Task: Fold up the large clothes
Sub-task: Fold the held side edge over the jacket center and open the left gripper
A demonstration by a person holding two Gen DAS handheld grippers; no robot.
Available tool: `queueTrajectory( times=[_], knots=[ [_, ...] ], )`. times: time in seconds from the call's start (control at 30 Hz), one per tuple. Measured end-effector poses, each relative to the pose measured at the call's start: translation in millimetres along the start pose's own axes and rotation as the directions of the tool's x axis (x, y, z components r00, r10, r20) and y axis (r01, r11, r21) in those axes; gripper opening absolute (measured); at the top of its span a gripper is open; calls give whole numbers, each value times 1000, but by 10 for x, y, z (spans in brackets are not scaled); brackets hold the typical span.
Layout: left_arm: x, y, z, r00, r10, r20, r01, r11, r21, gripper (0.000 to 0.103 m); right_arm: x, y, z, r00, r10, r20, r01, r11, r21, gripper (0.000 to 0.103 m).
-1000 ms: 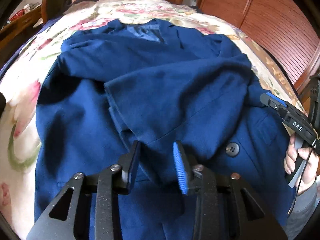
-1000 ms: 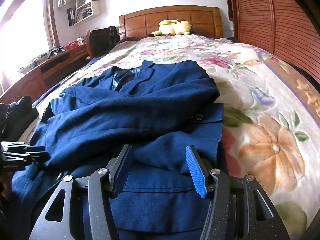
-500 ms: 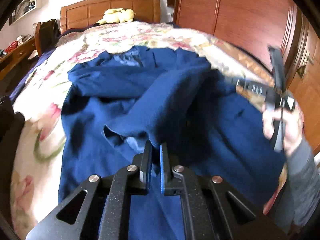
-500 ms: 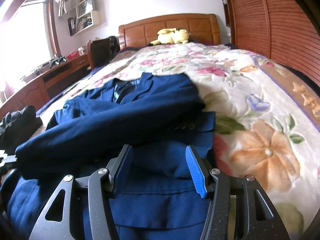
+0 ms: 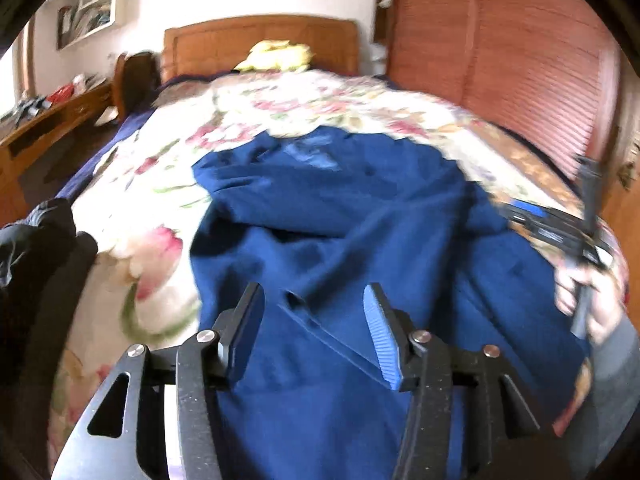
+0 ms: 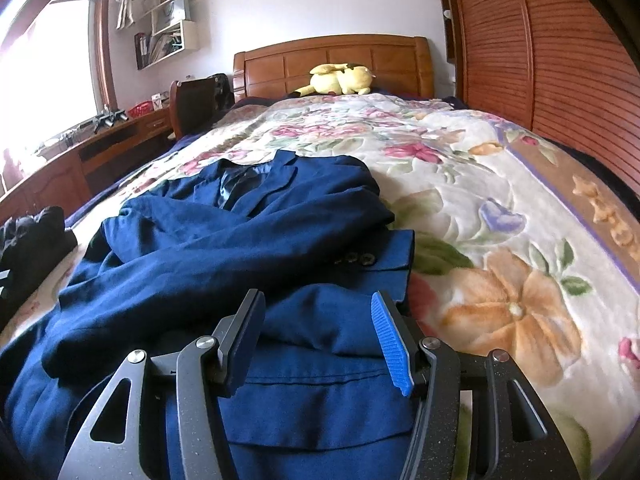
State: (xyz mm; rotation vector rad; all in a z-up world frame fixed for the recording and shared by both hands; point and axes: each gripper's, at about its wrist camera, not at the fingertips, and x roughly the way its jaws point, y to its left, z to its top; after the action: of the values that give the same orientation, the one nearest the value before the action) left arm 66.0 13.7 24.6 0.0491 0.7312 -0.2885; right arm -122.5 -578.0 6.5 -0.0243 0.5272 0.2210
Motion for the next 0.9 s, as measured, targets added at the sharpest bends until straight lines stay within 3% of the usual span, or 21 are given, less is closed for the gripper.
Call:
queueTrajectory(
  times=[0.2,0.27,0.33,0.47,0.57,0.63,0.7,0.77,0.9],
  knots=[
    [533,141,110,994,16,-110,-15,1000,7,53,12,-4,3,999,35,-11,-35,999,-12,59],
    [658,156,89,989,14,-144,-14,1000,1,53,27,10,10,999,40,-19,-41,999,-23,77],
    [789,164,50,983,15,-184,-15,1000,0,53,34,37,12,998,50,-22,-51,998,-41,85],
    [864,131,-56,978,-7,-210,6,1000,-7,52,39,63,5,999,47,-22,-48,997,-62,88],
    [867,72,-136,972,-67,-224,68,998,-4,31,38,3,11,998,57,-17,-57,998,-40,88],
    [841,7,-161,970,-86,-228,94,995,22,10,41,-44,7,998,62,-15,-63,998,-13,88],
    [783,-42,-152,970,-98,-221,109,993,41,3,45,-89,3,998,64,-15,-64,998,14,88],
    [645,-88,-84,981,-76,-180,90,993,72,2,44,-114,-3,998,69,-14,-68,997,34,88],
    [59,-14,271,999,-34,17,33,998,54,2,38,-120,-4,998,69,-7,-69,996,52,88]
  ],
)
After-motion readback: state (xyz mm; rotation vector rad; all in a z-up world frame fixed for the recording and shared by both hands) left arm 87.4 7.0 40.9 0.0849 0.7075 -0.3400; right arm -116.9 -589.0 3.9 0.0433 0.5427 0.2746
